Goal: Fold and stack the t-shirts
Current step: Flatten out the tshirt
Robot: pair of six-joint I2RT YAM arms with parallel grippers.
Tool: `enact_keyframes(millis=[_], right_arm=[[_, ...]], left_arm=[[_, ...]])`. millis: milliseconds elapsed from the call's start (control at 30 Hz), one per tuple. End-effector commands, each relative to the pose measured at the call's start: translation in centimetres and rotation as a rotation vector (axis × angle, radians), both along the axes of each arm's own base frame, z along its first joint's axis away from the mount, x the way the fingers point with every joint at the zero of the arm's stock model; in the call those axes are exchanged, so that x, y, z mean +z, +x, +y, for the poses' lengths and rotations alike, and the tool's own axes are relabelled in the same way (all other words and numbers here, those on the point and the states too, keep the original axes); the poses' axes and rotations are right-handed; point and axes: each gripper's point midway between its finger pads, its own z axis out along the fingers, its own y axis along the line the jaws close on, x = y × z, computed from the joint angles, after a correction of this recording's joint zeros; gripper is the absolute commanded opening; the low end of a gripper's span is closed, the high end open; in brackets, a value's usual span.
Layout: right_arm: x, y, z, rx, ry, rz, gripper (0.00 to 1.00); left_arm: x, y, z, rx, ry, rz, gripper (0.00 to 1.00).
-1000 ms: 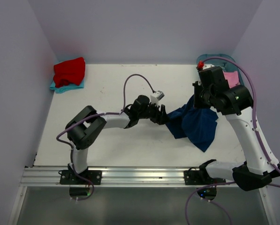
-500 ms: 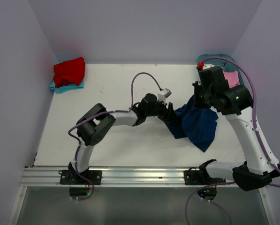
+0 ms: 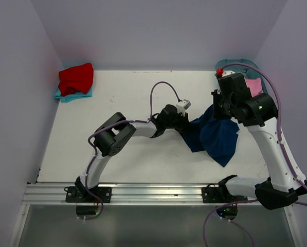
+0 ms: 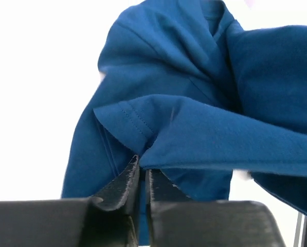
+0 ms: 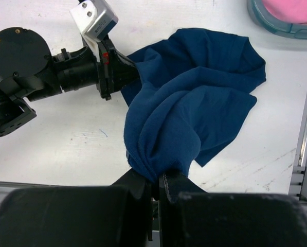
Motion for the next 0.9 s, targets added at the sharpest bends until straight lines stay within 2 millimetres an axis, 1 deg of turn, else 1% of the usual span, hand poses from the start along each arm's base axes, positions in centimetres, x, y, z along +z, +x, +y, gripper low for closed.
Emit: enact_keyframes(millis=[0, 33, 67, 133, 233, 267, 300, 333, 367, 400, 433, 467, 533, 567, 600, 633, 667, 733, 767, 800, 833, 867], right_arm=[[2.0, -0.5, -0.6, 0.012, 0.005, -0.067, 0.00], [1.9, -0.5, -0.6, 0.012, 0.004, -0.066, 0.00], [1.9, -0.5, -0.6, 0.011, 0.005, -0.066, 0.00], [1.8, -0.6, -0.6, 0.011, 0.005, -0.066, 0.00], [1.7, -0.6, -0.5, 0.016, 0.011, -0.065, 0.00], [1.6, -0.6, -0.5, 0.015, 0.009, -0.062, 0.00], [1.6, -0.7, -0.6, 0.014, 0.009, -0.066, 0.00], [1.5, -0.7, -0.6, 0.013, 0.008, -0.066, 0.00], [1.5, -0.6, -0.6, 0.012, 0.008, -0.068, 0.00], [1.4, -0.6, -0.6, 0.012, 0.006, -0.065, 0.00], [1.3, -0.7, -0.6, 0.012, 0.008, -0.065, 0.00], [1.3, -0.6, -0.5, 0.015, 0.011, -0.068, 0.00], [1.1, -0.5, -0.3, 0.017, 0.015, -0.065, 0.00], [1.1, -0.5, -0.3, 0.022, 0.017, -0.065, 0.00], [0.9, -0.4, -0.2, 0.024, 0.020, -0.060, 0.00], [0.9, -0.3, 0.0, 0.029, 0.024, -0.060, 0.00], [0.8, -0.1, 0.2, 0.033, 0.029, -0.061, 0.00], [0.7, 0.0, 1.0, 0.059, 0.055, -0.060, 0.00], [0.6, 0.1, 1.3, 0.070, 0.065, -0.055, 0.00], [0.4, 0.3, 1.7, 0.082, 0.073, -0.049, 0.00], [0.6, 0.4, 2.0, 0.092, 0.086, -0.055, 0.00], [0.4, 0.7, 2.2, 0.095, 0.086, -0.048, 0.00]], left_arm=[[3.3, 1.9, -1.0, 0.037, -0.054, -0.109, 0.03], [3.5, 2.0, -0.8, 0.044, -0.052, -0.118, 0.00], [4.1, 2.1, -0.8, 0.047, -0.054, -0.133, 0.00], [4.6, 2.1, -0.4, 0.057, -0.051, -0.146, 0.00], [6.0, 1.9, 0.6, 0.077, -0.046, -0.173, 0.00], [7.2, 1.6, 1.3, 0.082, -0.045, -0.195, 0.00], [7.6, 1.5, 2.0, 0.096, -0.030, -0.200, 0.00], [8.3, 1.7, 2.8, 0.135, -0.019, -0.222, 0.00], [10.3, 1.5, 3.9, 0.157, -0.020, -0.255, 0.00], [10.7, 1.3, 4.9, 0.181, 0.000, -0.259, 0.00], [11.7, 1.6, 5.9, 0.229, 0.008, -0.282, 0.00], [13.6, 1.0, 7.3, 0.246, 0.007, -0.308, 0.00], [15.6, 1.1, 9.2, 0.313, 0.018, -0.343, 0.00], [17.5, 0.3, 10.8, 0.333, 0.015, -0.369, 0.00], [18.3, 0.1, 11.7, 0.355, 0.020, -0.381, 0.00], [19.3, 0.1, 12.9, 0.397, 0.027, -0.398, 0.00], [21.1, -0.6, 14.4, 0.418, 0.026, -0.421, 0.00], [23.0, -0.9, 16.6, 0.479, 0.036, -0.447, 0.00], [24.6, -1.7, 18.1, 0.498, 0.048, -0.458, 0.00], [25.5, -1.7, 19.6, 0.551, 0.065, -0.470, 0.00], [28.0, -2.4, 21.1, 0.586, 0.040, -0.501, 0.00], [27.6, -2.9, 22.6, 0.603, 0.096, -0.486, 0.00]])
